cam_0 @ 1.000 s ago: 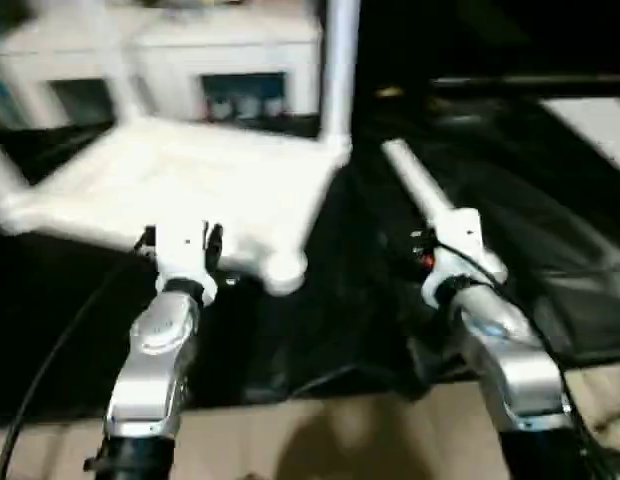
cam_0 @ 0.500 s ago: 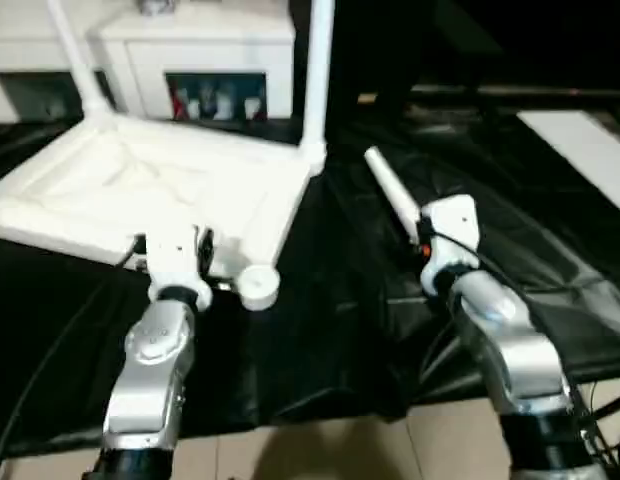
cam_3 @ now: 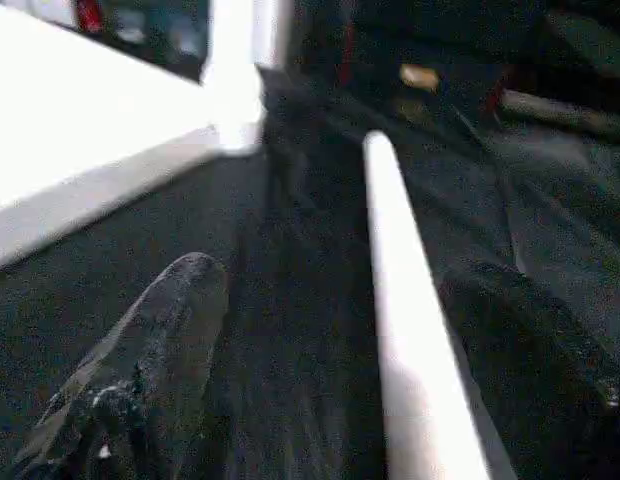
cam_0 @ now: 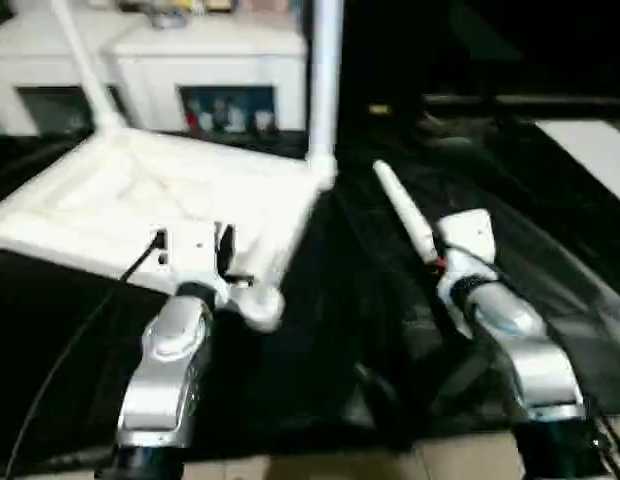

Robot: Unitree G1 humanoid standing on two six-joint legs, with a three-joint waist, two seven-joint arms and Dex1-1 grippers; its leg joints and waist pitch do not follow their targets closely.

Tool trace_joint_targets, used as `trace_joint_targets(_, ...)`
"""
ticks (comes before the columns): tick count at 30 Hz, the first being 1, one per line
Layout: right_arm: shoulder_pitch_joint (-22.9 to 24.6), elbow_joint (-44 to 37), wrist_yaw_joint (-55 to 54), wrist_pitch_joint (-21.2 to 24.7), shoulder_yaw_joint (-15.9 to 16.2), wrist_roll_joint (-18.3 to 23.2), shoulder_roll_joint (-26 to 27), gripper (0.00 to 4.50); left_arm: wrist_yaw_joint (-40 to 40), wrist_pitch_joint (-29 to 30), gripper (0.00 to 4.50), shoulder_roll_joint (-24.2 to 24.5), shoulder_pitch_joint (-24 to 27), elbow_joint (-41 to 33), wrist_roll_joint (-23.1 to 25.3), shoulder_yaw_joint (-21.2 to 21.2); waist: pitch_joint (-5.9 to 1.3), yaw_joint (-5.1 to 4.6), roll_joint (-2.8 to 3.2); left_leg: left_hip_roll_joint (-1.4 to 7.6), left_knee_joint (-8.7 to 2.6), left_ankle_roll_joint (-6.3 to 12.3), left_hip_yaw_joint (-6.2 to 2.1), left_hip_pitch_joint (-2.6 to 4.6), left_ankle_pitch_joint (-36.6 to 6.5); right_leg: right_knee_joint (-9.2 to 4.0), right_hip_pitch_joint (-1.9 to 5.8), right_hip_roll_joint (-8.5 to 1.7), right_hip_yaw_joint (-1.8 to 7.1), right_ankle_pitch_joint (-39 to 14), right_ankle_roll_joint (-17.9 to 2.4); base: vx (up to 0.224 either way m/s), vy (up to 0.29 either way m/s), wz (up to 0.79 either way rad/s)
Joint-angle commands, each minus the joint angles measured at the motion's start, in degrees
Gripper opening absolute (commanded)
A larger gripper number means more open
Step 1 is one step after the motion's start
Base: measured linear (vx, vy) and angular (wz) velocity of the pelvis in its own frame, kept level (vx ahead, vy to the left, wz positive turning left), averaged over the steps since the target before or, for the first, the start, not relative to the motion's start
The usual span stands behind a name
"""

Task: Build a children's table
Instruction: Move to table, then pick table leg

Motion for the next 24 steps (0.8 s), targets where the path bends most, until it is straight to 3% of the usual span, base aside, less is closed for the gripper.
trace_joint_targets(1,-0.6,-0.5,1.9,0.4,1.7,-0.1,0.1,3.73,0.0,0.7,0.88,0.6,-0.4,-0.1,-0.2,0.9,-2.87,-1.27,1.14,4.49,-7.13,7.23,-3.33,3.01,3.2,-2.04,0.05,-0.96,-0.42,-7.2,-9.3,0.194,0.057,-0.01)
trace_joint_targets(2,-0.6,-0.5,2.0,0.4,1.7,-0.1,0.1,3.73,0.0,0.7,0.88,0.7,-0.4,-0.1,-0.2,1.0,-4.10,-3.47,1.93,8.63,-6.97,15.19,-8.69,10.74,-0.7,4.81,-7.66,-1.28,-0.66,-7.4,-5.2,0.194,0.057,-0.01)
trace_joint_targets(3,-0.6,-0.6,1.7,0.2,1.8,-0.4,0.2,3.73,-0.1,0.8,0.88,0.8,-0.5,-0.1,-0.2,1.0,-3.98,-2.97,0.77,6.63,-7.34,28.05,-12.97,8.63,3.0,8.26,-8.18,-1.12,-1.25,-6.5,0.9,0.171,0.004,0.08)
trace_joint_targets(4,-0.7,-0.6,0.2,-0.4,0.8,-0.4,0.9,3.73,-0.2,0.8,0.88,0.9,-0.5,-0.1,-0.2,1.1,-3.98,-4.23,0.52,4.40,-6.53,35.67,-14.26,9.14,8.5,8.32,-10.80,-1.52,0.15,-5.6,3.6,0.095,-0.031,0.14)
trace_joint_targets(5,-0.7,-0.6,0.2,-0.4,0.8,-0.4,0.9,3.73,-0.2,0.8,0.88,0.9,-0.5,-0.1,-0.2,1.1,-3.66,-4.29,-0.35,1.07,-6.60,34.02,-14.97,7.69,11.4,6.20,-10.32,-1.93,1.94,-2.6,4.2,0.095,-0.031,0.14)
trace_joint_targets(6,-1.3,-0.1,-1.1,0.5,-0.5,0.0,1.1,3.73,-0.4,0.5,0.88,1.0,-0.4,-0.2,-0.4,1.0,-3.59,-4.72,-0.55,2.10,-5.55,27.65,-11.77,9.05,10.4,4.26,-11.17,-3.22,3.60,0.7,3.0,0.087,-0.070,0.21)
trace_joint_targets(7,-2.2,0.4,-2.2,2.5,-0.8,-0.9,0.4,3.73,-1.3,-0.1,0.88,1.1,-0.3,-0.4,-0.8,0.7,-2.45,-3.32,-4.43,-1.98,-4.88,18.29,-7.36,3.72,1.5,-2.00,-4.99,-5.49,7.38,5.8,1.4,0.106,-0.097,0.22)
trace_joint_targets(8,-2.4,0.6,-2.5,3.2,-0.7,-1.4,0.0,3.73,-1.6,0.0,0.88,1.2,-0.2,-0.5,-0.8,0.5,-1.67,-1.76,-5.66,-4.96,-1.60,15.30,-4.69,0.53,-1.6,-5.25,-2.17,-7.26,10.23,-1.6,1.8,0.106,-0.097,0.22)
trace_joint_targets(9,-2.8,0.7,-2.7,4.1,-0.4,-2.1,-0.4,3.73,-2.0,0.3,0.88,1.5,-0.2,-0.6,-0.8,0.2,-3.36,-0.49,-4.59,-5.00,3.51,9.81,-3.63,-2.47,-0.7,-4.29,2.72,-11.23,12.93,0.1,0.1,0.138,-0.062,0.09)
trace_joint_targets(10,-3.4,0.8,-2.8,5.8,-0.1,-3.0,-1.3,3.73,-2.8,0.5,0.88,1.8,-0.1,-0.7,-0.9,-0.3,-2.89,-0.50,-5.28,-4.20,1.84,4.17,-3.56,-3.42,7.0,-1.86,2.03,-8.71,10.21,20.5,0.9,0.123,-0.034,-0.07)
trace_joint_targets(11,-4.1,0.8,-2.6,7.6,0.0,-3.3,-2.0,3.73,-3.5,0.6,0.88,2.2,-0.1,-0.7,-1.0,-0.6,-2.95,-0.40,-4.42,-3.88,0.35,1.64,-3.27,-3.20,11.3,-0.40,1.62,-7.86,8.59,33.1,0.1,0.123,-0.034,-0.07)
trace_joint_targets(12,-4.9,0.8,-0.7,10.2,-0.9,-1.1,-2.3,3.73,-5.0,0.4,1.07,2.8,0.0,-0.7,-1.3,-1.1,-3.13,-0.42,-4.17,-3.53,-1.64,0.08,-2.92,-2.92,15.7,0.75,0.94,-6.18,6.65,43.9,-0.3,0.000,0.000,0.00)
trace_joint_targets(13,-5.6,0.8,0.6,12.0,-2.5,1.4,-2.2,3.73,-6.8,0.4,1.07,3.3,0.1,-0.9,-2.2,-1.4,-3.76,-0.68,-1.38,0.32,-3.85,0.35,-3.76,-1.60,22.6,2.32,-1.43,-3.85,4.37,52.3,-2.1,0.000,0.000,0.00)
trace_joint_targets(14,-6.7,1.4,0.6,14.2,-3.7,2.2,-2.5,4.02,-8.8,0.4,1.24,3.9,0.2,-1.4,-3.4,-1.5,-4.10,-0.90,-0.46,1.96,-3.49,0.24,-4.79,-0.68,24.6,2.85,-1.90,-3.82,4.02,48.2,-3.5,0.000,0.000,0.00)
trace_joint_targets(15,-7.5,1.9,0.9,16.3,-4.3,2.6,-3.2,4.09,-11.3,0.5,1.24,4.4,0.4,-2.2,-5.0,-1.8,-4.74,-1.42,-0.23,4.30,-2.73,1.00,-6.12,1.50,28.4,2.65,-3.69,-4.53,4.26,38.0,-6.3,0.000,0.000,0.00)
trace_joint_targets(16,-8.4,2.6,1.3,18.2,-3.7,1.7,-4.5,4.09,-14.2,1.7,1.24,5.3,0.6,-3.3,-6.7,-2.4,-4.53,-1.67,-0.43,4.46,-2.95,1.53,-6.45,1.57,30.0,2.32,-3.87,-4.93,4.52,34.2,-7.6,0.000,0.000,0.00)
trace_joint_targets(17,-10.2,4.4,1.4,22.2,-3.3,0.5,-6.5,4.14,-19.5,4.2,1.27,8.4,0.9,-5.1,-7.7,-4.7,-3.73,-1.23,-0.48,3.83,-3.27,0.95,-5.37,1.31,25.8,0.70,-4.39,-5.42,4.64,26.7,-10.1,0.000,0.000,0.00)
trace_joint_targets(18,-10.2,4.4,1.4,22.2,-3.3,0.5,-6.5,4.26,-19.5,4.2,1.38,8.4,0.9,-5.1,-7.7,-4.7,-3.35,-0.97,-0.59,3.41,-3.67,0.14,-4.67,0.92,20.4,0.13,-4.01,-5.90,4.79,23.1,-11.3,0.000,0.000,0.00)
trace_joint_targets(19,-11.8,6.1,2.2,25.5,-3.4,0.8,-7.9,4.47,-24.3,6.9,1.65,11.5,1.4,-7.3,-8.7,-7.2,-2.61,-0.21,-0.82,3.02,-4.90,-2.72,-3.11,0.05,5.2,-0.79,-2.82,-6.60,5.15,15.2,-14.0,-0.070,0.019,0.04)
trace_joint_targets(20,-12.6,7.0,2.3,26.5,-3.7,1.1,-8.3,4.47,-26.1,8.3,1.65,12.6,1.6,-8.5,-9.5,-8.0,-2.55,0.08,-0.82,3.12,-5.23,-3.18,-2.69,0.29,1.8,-1.09,-2.85,-6.60,5.16,12.8,-14.2,-0.070,0.019,0.04)
trace_joint_targets(22,-14.2,8.8,2.9,28.9,-3.9,1.4,-9.2,4.50,-29.2,11.5,1.71,14.9,1.7,-11.0,-11.3,-9.2,-1.82,0.07,-1.35,3.18,-6.26,-3.79,-1.23,0.86,-7.3,-2.08,-3.58,-6.56,5.32,2.5,-14.8,-0.070,0.011,0.06)
trace_joint_targets(24,-14.8,9.4,3.3,29.8,-3.7,1.3,-9.5,4.50,-30.1,12.7,2.01,15.7,1.6,-11.9,-12.0,-9.5,-1.83,0.05,-1.18,3.62,-6.42,-3.81,-0.50,0.95,-9.3,-2.36,-3.91,-6.90,5.35,-2.9,-14.8,-0.065,0.010,0.05)
